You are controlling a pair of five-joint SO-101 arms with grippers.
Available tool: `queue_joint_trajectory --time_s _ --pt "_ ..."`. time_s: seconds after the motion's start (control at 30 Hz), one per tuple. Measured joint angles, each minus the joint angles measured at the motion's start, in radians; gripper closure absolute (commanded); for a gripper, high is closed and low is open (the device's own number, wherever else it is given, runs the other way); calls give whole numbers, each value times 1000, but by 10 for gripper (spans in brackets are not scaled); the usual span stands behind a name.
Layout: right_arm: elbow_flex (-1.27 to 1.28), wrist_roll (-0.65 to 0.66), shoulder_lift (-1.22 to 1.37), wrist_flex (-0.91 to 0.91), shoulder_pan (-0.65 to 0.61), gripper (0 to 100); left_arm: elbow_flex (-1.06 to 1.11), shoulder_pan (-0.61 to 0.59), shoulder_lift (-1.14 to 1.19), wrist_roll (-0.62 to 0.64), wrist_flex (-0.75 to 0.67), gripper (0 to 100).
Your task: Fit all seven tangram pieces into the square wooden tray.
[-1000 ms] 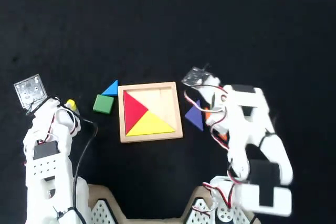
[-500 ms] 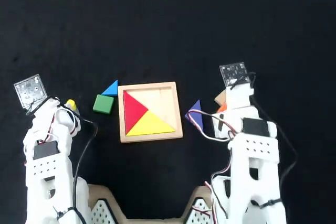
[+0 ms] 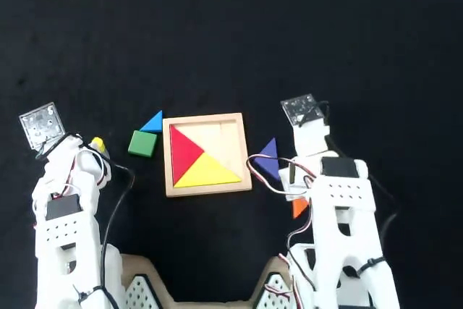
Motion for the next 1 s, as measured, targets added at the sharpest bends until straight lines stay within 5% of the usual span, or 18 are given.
queue_joint_trajectory --time_s 0.53,1.0 --pt "-63 180 0 167 -38 839 0 0 0 0 0 848" --pt "-25 192 9 163 -38 838 0 0 0 0 0 848"
